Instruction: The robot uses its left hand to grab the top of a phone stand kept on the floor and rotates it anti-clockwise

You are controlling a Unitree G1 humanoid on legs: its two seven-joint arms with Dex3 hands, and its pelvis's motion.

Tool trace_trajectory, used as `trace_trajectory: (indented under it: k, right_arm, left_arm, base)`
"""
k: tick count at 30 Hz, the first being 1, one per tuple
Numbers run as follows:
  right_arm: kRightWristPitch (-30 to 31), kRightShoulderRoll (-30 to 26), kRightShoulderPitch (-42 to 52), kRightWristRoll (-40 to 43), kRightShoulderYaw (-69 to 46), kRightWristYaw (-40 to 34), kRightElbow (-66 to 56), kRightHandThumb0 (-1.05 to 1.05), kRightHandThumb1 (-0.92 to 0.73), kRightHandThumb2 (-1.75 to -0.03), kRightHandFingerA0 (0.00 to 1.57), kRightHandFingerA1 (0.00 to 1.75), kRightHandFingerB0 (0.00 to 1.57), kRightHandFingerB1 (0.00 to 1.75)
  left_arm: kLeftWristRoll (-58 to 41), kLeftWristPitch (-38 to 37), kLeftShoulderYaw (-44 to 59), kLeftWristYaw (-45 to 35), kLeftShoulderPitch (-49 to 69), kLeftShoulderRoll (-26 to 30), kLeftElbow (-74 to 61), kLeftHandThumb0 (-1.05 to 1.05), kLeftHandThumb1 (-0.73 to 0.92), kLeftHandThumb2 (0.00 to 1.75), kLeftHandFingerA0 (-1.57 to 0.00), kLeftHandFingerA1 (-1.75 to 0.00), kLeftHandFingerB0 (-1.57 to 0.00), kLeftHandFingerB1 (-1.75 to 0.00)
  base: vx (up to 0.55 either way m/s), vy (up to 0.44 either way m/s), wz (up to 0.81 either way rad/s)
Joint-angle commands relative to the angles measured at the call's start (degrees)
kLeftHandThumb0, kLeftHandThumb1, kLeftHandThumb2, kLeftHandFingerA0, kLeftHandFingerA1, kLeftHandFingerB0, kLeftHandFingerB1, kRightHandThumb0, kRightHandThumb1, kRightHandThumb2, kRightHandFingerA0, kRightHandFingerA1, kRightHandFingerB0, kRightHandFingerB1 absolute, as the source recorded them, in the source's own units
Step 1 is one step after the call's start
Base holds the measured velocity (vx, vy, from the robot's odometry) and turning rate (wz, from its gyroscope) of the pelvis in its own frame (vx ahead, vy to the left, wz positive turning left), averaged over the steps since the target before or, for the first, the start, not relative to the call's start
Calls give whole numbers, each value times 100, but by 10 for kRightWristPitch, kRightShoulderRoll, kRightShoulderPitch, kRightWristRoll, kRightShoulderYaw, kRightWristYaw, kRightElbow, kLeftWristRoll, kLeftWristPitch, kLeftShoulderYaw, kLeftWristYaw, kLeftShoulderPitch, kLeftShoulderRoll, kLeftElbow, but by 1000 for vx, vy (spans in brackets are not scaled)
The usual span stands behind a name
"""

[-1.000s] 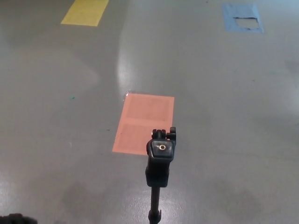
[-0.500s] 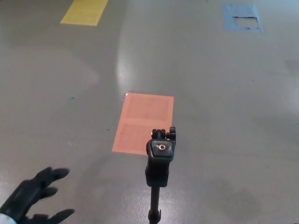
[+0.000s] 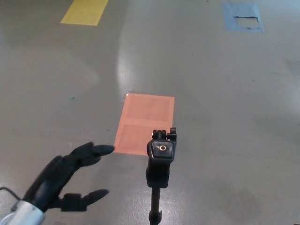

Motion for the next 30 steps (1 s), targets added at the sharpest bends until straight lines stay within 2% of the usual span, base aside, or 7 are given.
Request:
trace_trajectory:
  k: [1, 5, 6, 21, 22, 30]
  right_arm:
    - [0, -15, -10, -1, 0, 13, 3, -43, -74, -62, 82, 46, 30, 31]
    - [-1, -16, -11, -3, 2, 12, 4, -42, -73, -62, 80, 45, 30, 31]
    - [-1, -15, -11, -2, 2, 12, 4, -41, -73, -62, 79, 46, 30, 31]
    - [3, -15, -14, -5, 6, 17, 5, -40, -73, -63, 81, 46, 30, 32]
    - [4, -15, -15, -4, 5, 17, 5, -39, -73, -63, 80, 46, 30, 32]
    - [3, -16, -14, -5, 9, 19, 7, -40, -72, -63, 81, 47, 30, 32]
  left_arm:
    - [99, -83, 3, 46, 50, 1, -255, -6, 42, 89, -21, -54, -29, -57]
    - [106, -67, 3, 44, 42, 1, -279, -8, 41, 88, -19, -53, -29, -58]
    - [105, -52, 4, 38, 37, 0, -297, -12, 58, 57, -27, -39, -35, -46]
    - [92, -33, 8, 28, 30, -1, -375, -19, 50, 55, -24, -40, -25, -47]
    - [94, -35, 8, 27, 30, 0, -379, -22, 45, 61, -23, -44, -19, -48]
    - [112, -48, -1, 34, 26, -1, -376, -31, 44, 60, -22, -41, -19, -47]
  base:
    - [0, 0, 0]
    - [0, 0, 0]
    - [0, 0, 0]
    - [0, 0, 0]
    - [0, 0, 0]
    - [0, 0, 0]
